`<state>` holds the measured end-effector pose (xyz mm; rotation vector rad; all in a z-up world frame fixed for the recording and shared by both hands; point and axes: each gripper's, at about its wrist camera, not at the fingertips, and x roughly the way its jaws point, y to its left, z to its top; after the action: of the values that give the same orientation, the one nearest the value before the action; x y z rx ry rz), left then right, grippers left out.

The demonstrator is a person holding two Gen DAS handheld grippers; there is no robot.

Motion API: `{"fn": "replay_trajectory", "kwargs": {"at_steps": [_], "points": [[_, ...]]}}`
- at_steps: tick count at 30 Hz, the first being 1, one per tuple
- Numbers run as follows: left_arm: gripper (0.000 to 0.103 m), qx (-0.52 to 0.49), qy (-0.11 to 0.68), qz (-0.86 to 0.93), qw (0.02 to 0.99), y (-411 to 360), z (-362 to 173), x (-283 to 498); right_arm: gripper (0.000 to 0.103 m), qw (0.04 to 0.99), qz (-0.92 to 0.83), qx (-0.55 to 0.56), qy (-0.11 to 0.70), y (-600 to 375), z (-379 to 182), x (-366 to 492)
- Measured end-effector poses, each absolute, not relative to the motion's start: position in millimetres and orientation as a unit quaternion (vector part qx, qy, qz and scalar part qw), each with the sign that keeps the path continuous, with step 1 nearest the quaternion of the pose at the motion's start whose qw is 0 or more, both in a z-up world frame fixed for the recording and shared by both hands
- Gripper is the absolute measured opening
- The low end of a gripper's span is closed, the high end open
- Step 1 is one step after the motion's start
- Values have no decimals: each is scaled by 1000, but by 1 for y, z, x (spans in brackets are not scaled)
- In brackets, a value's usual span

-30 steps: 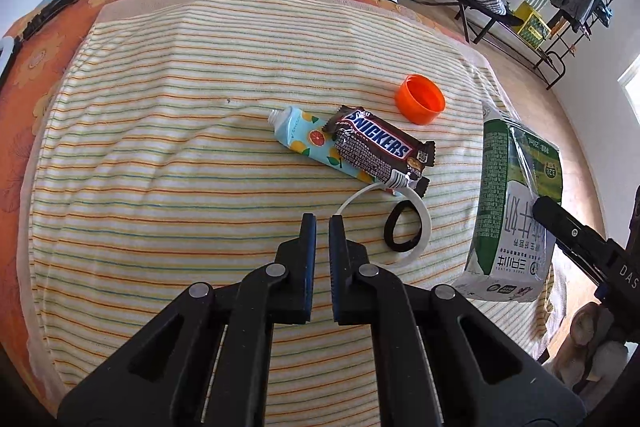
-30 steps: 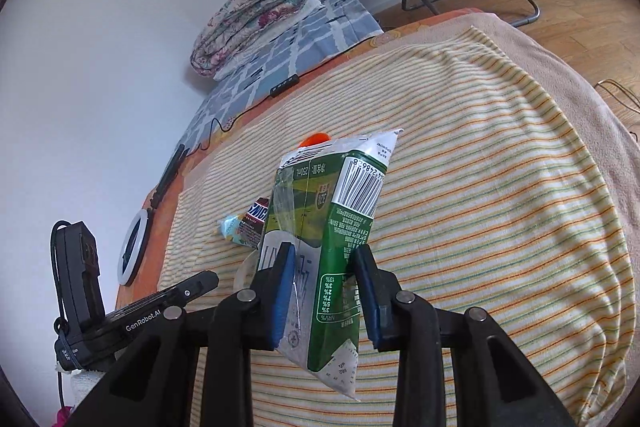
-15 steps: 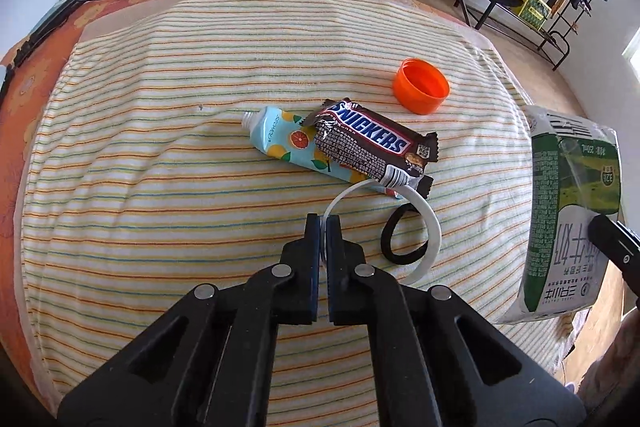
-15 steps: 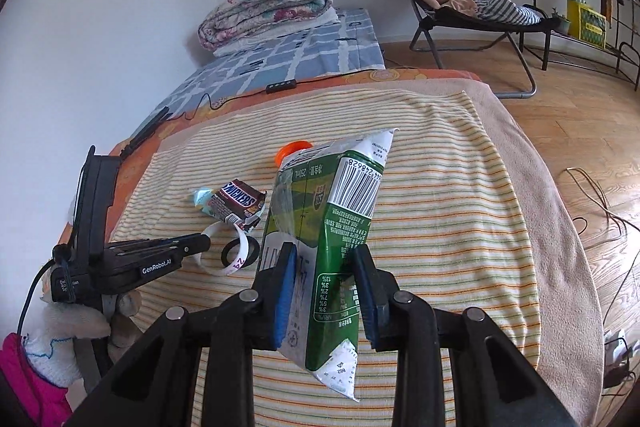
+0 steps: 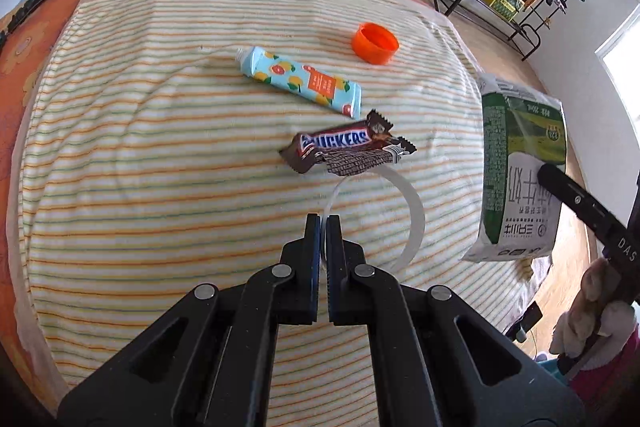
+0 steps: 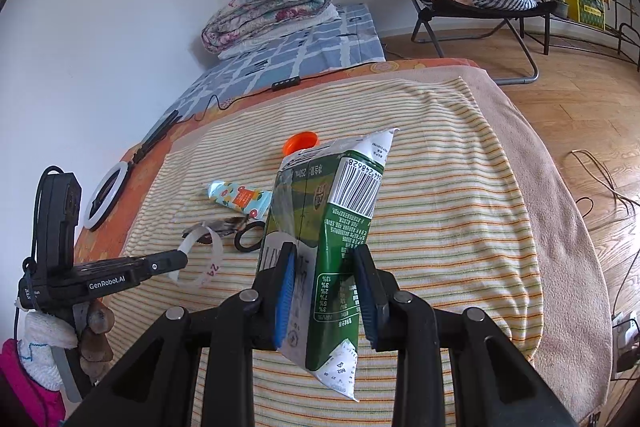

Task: Collect trash
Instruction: 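Carry the milk carton over the blue basket and open the right tool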

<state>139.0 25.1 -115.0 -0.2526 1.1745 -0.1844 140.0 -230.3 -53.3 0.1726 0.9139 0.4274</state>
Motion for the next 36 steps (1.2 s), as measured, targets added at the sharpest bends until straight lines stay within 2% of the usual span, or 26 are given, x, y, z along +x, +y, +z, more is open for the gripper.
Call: {"fn": "replay_trajectory", "kwargs": {"at_steps": [4, 12, 28, 36], "points": [[0, -113, 579, -87, 803, 24, -132, 115, 29, 868, 213, 72, 443, -223, -58, 133], [0, -102, 578, -94, 804, 22, -125, 70, 29, 860, 235, 74, 447, -208, -62, 118], [0, -72, 516, -92, 849, 18, -70, 1, 29, 854, 261, 46, 447, -200, -45, 54], [0, -55, 501, -87, 860, 13, -62, -41, 29, 844, 274, 31, 459, -210, -46, 3]]}}
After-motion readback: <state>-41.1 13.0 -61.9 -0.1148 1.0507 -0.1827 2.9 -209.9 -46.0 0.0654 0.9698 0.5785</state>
